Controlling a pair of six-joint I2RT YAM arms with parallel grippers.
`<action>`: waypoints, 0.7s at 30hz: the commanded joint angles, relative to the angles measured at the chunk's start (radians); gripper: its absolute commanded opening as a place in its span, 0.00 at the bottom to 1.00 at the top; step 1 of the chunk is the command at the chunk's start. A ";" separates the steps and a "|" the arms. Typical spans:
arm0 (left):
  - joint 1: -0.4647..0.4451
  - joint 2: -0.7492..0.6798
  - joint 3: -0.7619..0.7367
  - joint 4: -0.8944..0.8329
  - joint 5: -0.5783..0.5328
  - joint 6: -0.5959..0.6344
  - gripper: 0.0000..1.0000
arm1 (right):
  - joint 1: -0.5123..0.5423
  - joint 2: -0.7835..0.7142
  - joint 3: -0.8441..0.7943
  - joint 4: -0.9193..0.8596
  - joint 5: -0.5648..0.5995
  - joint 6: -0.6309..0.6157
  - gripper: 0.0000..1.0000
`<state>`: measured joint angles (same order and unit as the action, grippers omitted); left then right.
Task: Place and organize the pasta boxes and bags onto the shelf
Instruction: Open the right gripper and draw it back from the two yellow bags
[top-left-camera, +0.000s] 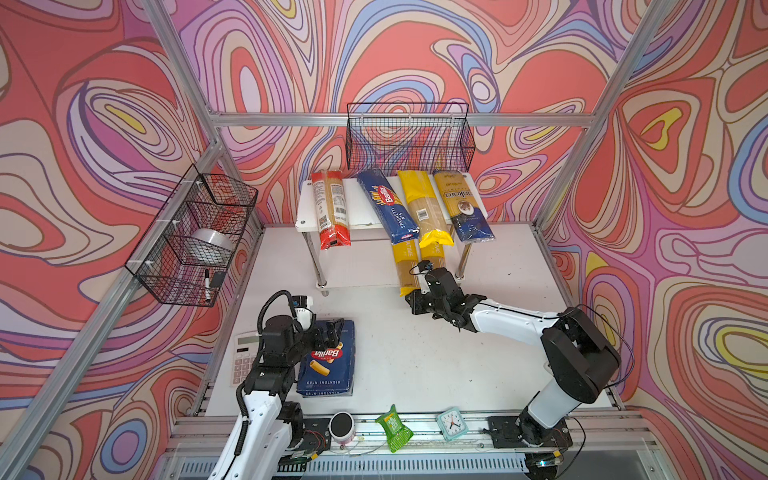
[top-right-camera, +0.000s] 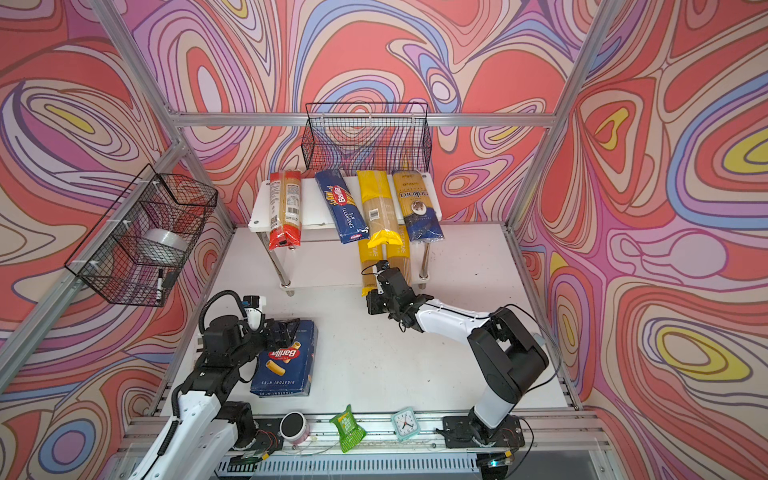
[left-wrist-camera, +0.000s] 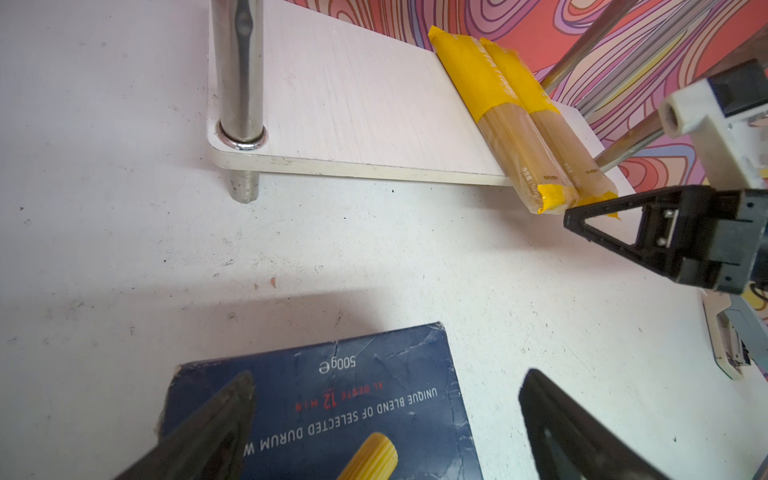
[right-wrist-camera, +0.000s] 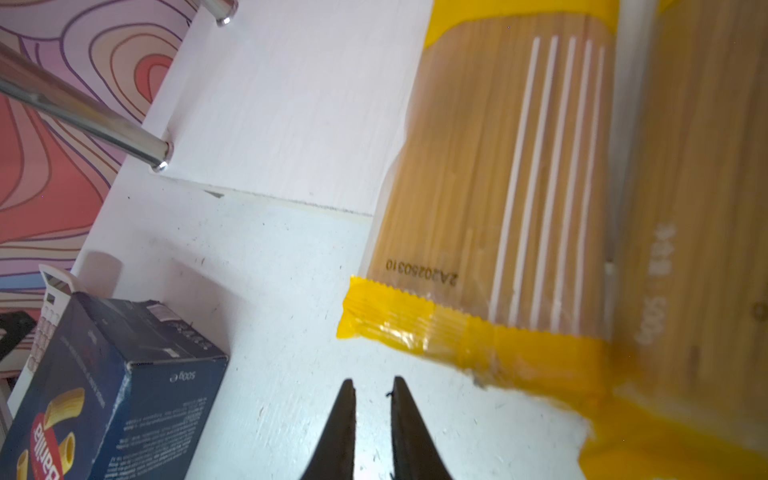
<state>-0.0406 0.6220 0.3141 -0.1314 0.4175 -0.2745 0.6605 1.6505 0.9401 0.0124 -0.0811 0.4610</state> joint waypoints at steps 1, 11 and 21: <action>-0.004 -0.012 0.017 -0.013 -0.013 -0.009 1.00 | 0.002 -0.025 -0.028 -0.017 0.034 -0.005 0.17; -0.004 -0.043 0.009 -0.024 -0.039 -0.018 1.00 | 0.002 0.075 0.053 0.024 0.022 -0.018 0.17; -0.004 -0.040 0.019 -0.063 -0.173 -0.061 1.00 | 0.001 0.115 0.130 -0.008 0.008 -0.051 0.19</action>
<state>-0.0406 0.5915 0.3141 -0.1623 0.2985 -0.3153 0.6613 1.7561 1.0336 0.0029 -0.0719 0.4324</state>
